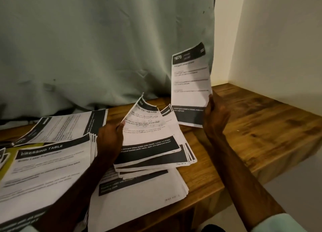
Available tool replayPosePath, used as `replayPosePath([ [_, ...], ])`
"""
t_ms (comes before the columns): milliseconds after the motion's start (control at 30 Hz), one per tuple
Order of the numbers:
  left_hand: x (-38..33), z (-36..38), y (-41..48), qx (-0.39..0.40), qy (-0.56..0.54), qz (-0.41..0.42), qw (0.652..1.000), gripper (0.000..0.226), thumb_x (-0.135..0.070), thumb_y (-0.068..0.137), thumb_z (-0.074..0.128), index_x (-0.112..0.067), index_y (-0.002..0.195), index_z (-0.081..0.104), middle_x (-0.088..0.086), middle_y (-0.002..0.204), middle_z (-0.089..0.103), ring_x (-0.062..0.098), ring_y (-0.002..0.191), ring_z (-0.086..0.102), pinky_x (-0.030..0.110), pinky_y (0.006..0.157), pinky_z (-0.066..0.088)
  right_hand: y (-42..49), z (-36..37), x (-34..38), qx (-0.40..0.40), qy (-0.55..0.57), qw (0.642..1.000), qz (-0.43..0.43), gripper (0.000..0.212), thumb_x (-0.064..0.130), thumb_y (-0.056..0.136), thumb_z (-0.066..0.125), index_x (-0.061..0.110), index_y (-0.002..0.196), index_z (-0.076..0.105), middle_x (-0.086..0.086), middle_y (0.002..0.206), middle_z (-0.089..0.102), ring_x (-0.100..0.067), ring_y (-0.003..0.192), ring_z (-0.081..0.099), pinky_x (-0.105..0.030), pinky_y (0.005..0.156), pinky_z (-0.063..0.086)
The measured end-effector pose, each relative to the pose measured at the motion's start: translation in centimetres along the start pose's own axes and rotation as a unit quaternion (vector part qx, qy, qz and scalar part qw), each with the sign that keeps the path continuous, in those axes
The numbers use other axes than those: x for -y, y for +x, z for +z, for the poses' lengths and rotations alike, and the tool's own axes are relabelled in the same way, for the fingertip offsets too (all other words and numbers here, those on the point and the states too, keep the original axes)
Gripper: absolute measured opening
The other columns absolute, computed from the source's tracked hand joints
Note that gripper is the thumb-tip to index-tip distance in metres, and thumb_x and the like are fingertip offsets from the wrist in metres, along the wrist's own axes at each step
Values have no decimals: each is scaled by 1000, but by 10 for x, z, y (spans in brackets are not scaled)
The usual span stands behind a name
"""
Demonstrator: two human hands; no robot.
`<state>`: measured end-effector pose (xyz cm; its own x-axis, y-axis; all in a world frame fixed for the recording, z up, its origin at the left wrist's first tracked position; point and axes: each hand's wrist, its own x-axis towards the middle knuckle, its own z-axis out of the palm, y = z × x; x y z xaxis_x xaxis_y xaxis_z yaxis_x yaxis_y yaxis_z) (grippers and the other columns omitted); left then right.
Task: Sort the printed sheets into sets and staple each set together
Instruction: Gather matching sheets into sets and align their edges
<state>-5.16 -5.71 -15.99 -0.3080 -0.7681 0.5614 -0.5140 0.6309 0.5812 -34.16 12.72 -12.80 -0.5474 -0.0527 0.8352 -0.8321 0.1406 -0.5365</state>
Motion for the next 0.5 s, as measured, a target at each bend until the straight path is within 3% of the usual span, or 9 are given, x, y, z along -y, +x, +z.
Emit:
replayPosePath([
  [100, -13, -17, 3, -29, -26, 33, 999, 37, -32, 109, 47, -5, 109, 72, 10, 90, 71, 16, 71, 60, 19, 64, 43, 0, 3, 5, -28, 52, 998, 17, 50, 48, 104, 51, 6, 127, 65, -12, 122, 72, -25, 102, 72, -40, 87, 61],
  [167, -21, -32, 7, -63, -67, 70, 993, 31, -23, 109, 49, -3, 110, 73, 6, 89, 71, 2, 67, 56, 7, 63, 40, -1, 4, 9, -37, 76, 996, 32, 52, 50, 104, 50, 7, 130, 64, -12, 123, 71, -24, 105, 72, -42, 89, 61],
  [233, -19, -43, 14, -90, -99, 53, 990, 30, -22, 108, 50, -2, 106, 73, 3, 89, 68, -5, 71, 55, 1, 63, 40, -1, 4, 11, -37, 98, 993, 49, 59, 55, 103, 46, 7, 133, 63, -10, 125, 70, -23, 110, 70, -39, 92, 60],
  [333, 0, -52, 30, -121, -141, -28, 982, 33, -31, 107, 52, -7, 109, 73, 4, 95, 70, 13, 76, 64, 9, 63, 45, 1, 4, 12, -45, 118, 989, 70, 62, 57, 103, 44, 7, 134, 63, -9, 125, 71, -20, 113, 69, -37, 96, 59],
  [433, 19, -57, 36, -144, -198, -94, 965, 21, -37, 104, 57, -23, 109, 72, 0, 101, 70, 22, 93, 69, 34, 83, 59, 2, 10, 7, -64, 124, 987, 83, 51, 47, 104, 50, 7, 134, 64, -8, 125, 70, -18, 114, 68, -34, 97, 58],
  [500, 27, -58, 36, -140, -221, -125, 957, 19, -39, 103, 58, -27, 109, 71, -1, 104, 72, 22, 97, 70, 45, 90, 60, 1, 13, 6, -73, 127, 986, 85, 41, 33, 105, 54, 6, 134, 64, -9, 125, 70, -17, 113, 67, -25, 98, 55],
])
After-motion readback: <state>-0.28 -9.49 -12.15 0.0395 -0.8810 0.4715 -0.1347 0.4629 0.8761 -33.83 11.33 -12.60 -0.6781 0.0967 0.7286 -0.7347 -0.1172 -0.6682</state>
